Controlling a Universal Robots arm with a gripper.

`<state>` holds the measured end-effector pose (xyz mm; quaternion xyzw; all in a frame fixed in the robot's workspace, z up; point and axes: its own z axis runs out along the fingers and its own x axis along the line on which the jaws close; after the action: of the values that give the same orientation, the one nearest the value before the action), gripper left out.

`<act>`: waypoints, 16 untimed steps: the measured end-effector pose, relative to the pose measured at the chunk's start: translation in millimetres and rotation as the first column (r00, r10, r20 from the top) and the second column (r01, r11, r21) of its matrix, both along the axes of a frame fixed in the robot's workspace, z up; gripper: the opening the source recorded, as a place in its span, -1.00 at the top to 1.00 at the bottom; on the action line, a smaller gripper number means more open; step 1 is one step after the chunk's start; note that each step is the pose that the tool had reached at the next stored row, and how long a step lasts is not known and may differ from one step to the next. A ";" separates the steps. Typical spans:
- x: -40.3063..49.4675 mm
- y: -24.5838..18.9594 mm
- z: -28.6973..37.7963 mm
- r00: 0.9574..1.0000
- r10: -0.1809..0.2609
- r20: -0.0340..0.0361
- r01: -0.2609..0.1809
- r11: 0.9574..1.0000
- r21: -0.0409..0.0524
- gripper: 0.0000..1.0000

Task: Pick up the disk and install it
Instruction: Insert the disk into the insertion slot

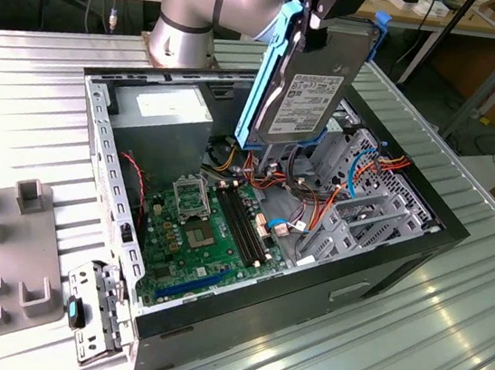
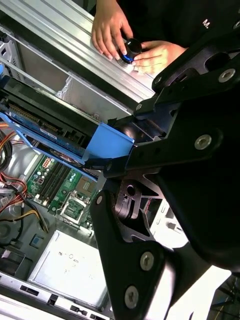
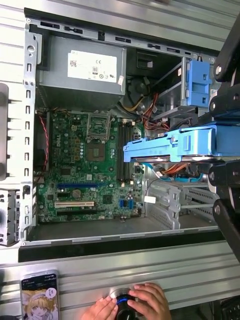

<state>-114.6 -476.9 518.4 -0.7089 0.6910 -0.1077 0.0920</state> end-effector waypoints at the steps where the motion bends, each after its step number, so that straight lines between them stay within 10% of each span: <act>1: 1.5 -0.8 0.0 1.000 0.000 0.000 0.000 1.000 0.000 0.26; 16: 55.0 -1.7 -0.7 1.000 0.000 0.000 0.000 1.000 0.000 0.26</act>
<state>-59.6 -478.6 517.6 -0.7089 0.6909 -0.1077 0.0920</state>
